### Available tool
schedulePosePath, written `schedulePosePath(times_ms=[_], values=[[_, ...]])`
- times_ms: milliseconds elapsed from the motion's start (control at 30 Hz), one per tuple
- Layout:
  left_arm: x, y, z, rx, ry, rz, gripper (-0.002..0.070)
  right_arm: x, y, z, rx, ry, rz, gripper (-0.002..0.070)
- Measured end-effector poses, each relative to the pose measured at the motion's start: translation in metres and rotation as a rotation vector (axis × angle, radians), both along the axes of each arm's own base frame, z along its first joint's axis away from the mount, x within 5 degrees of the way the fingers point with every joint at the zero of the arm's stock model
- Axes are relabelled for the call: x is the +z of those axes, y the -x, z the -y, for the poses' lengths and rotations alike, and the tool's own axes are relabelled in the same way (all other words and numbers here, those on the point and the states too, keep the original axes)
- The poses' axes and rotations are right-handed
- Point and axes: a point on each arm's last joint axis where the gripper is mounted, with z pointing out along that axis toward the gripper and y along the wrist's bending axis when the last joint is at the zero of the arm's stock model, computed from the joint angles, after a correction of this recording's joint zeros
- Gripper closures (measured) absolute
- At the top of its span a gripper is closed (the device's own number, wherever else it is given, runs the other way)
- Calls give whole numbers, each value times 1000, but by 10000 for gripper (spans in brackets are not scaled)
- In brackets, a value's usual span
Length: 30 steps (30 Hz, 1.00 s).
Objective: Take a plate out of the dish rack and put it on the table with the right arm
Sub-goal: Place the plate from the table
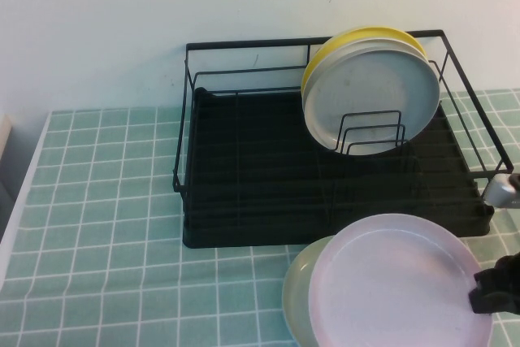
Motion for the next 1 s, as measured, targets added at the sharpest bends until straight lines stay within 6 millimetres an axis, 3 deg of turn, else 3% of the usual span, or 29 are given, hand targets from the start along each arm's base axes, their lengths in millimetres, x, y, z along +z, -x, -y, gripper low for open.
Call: schedulePosePath(times_ms=[400,1000], values=[[0,0,0,0,0,0,678,-35,-30,-6,-36,-28,-53,664],[0,0,0,0,0,0,678,-38,-36,-22,59,-5,48,661]])
